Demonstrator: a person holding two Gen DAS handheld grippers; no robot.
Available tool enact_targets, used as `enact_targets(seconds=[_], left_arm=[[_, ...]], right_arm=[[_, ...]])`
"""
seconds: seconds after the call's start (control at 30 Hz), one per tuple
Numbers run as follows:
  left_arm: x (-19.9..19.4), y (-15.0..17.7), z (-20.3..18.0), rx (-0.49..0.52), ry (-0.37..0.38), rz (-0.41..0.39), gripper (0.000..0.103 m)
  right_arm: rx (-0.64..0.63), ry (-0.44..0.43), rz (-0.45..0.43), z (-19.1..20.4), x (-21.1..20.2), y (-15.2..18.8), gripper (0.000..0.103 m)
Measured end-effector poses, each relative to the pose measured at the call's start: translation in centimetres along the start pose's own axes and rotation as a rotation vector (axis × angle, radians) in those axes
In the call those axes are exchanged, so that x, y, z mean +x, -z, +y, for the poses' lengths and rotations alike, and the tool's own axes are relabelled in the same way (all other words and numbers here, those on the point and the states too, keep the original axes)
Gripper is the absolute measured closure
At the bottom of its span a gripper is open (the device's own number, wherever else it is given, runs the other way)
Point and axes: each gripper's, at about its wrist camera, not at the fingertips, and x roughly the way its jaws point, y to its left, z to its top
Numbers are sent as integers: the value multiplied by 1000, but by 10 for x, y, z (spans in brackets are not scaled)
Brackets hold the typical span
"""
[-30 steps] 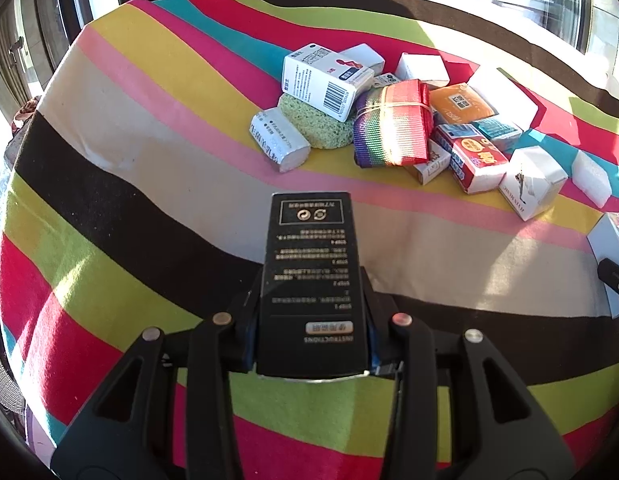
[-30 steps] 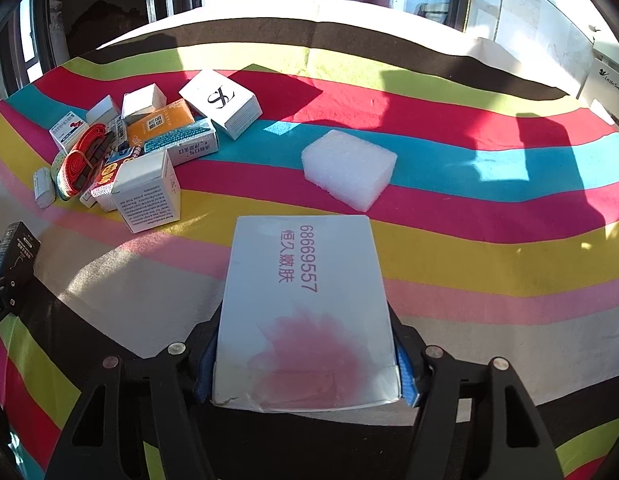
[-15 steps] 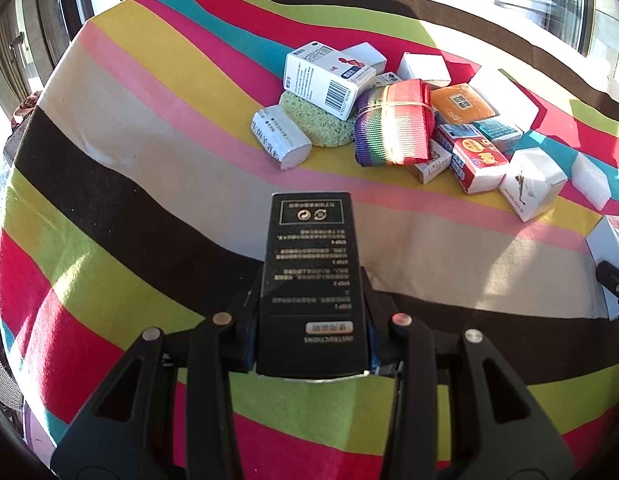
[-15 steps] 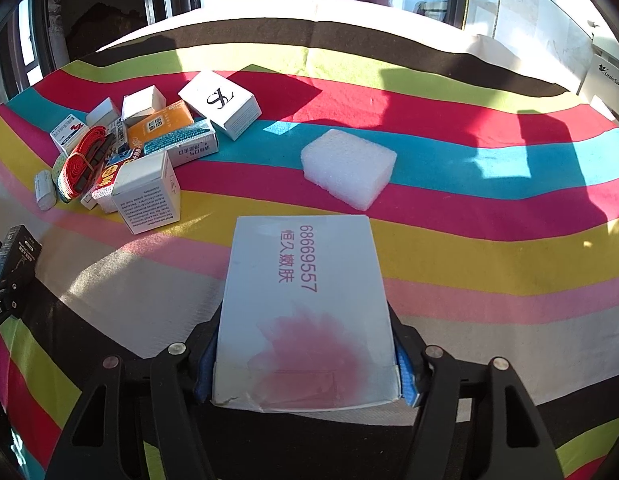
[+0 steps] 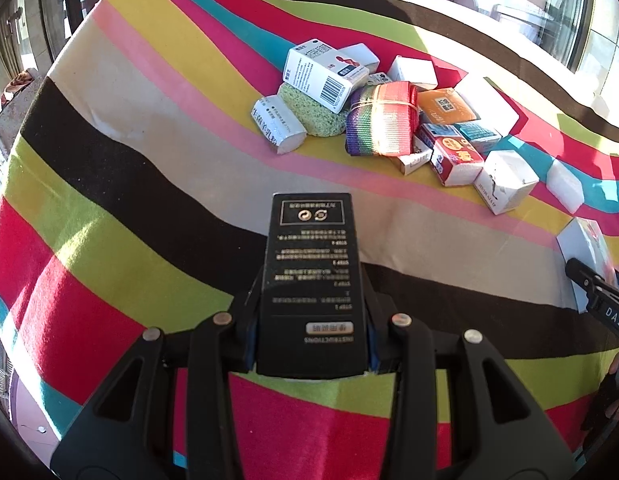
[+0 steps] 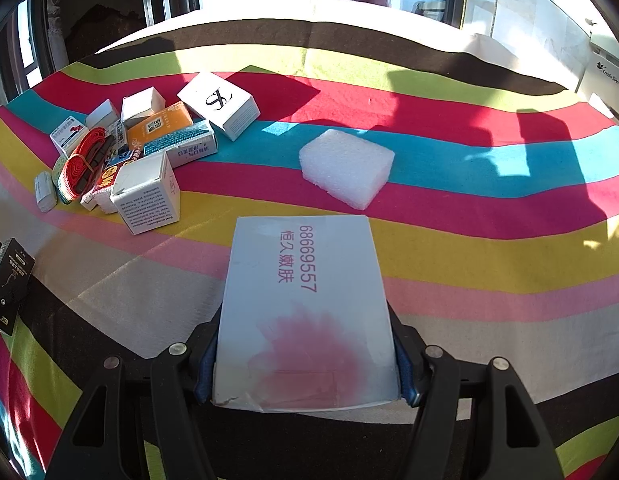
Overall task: Organize objects
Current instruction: 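Carry the black box and white box off the table toward the cardboard box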
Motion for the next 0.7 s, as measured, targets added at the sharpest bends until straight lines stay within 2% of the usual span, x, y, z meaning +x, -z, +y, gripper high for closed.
enact_targets(seconds=[0.23, 0.33, 0.7], left_arm=[[-41, 7, 13, 9, -39, -57, 60], [-60, 13, 25, 12, -67, -85, 60], [-105, 41, 94, -58, -138, -97, 60]], right_arm=[[-12, 2, -13, 4, -7, 3, 36], [-13, -50, -26, 17, -23, 9, 36], [-268, -294, -54, 152, -98, 39, 36]])
